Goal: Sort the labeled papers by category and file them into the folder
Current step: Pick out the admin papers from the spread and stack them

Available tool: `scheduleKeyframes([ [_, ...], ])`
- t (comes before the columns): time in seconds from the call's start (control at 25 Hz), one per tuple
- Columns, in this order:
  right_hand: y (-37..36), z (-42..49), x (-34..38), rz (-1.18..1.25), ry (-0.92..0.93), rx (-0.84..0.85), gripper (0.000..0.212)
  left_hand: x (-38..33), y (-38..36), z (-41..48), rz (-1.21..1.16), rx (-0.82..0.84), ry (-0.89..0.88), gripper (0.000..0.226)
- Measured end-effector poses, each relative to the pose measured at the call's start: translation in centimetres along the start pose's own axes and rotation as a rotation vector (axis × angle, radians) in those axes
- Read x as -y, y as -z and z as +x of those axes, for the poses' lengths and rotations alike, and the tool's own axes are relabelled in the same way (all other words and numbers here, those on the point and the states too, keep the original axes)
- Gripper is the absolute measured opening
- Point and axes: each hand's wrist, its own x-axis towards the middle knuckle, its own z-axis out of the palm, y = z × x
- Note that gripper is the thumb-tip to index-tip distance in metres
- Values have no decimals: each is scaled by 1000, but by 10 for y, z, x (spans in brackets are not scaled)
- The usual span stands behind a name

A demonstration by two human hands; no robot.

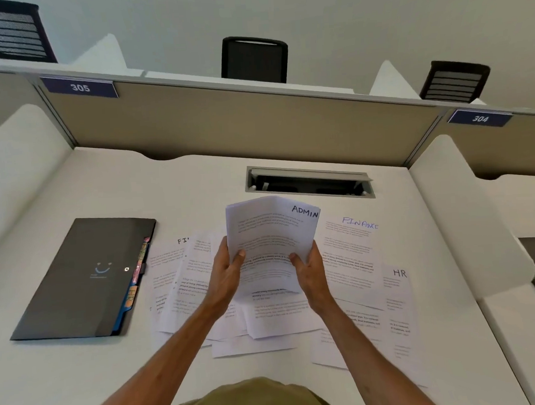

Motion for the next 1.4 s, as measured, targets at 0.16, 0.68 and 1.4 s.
scheduleKeyframes([
  [0.16, -1, 3, 15, 10, 39, -87, 56, -11, -5, 5, -23, -34, -31, 44],
  [0.68, 0, -11, 0, -75, -90, -30, 55, 7, 13, 15, 282, 86, 71, 46],
  [1.4, -59, -13, -18, -155, -361, 292, 19, 59, 142, 13, 208, 143, 314, 32],
])
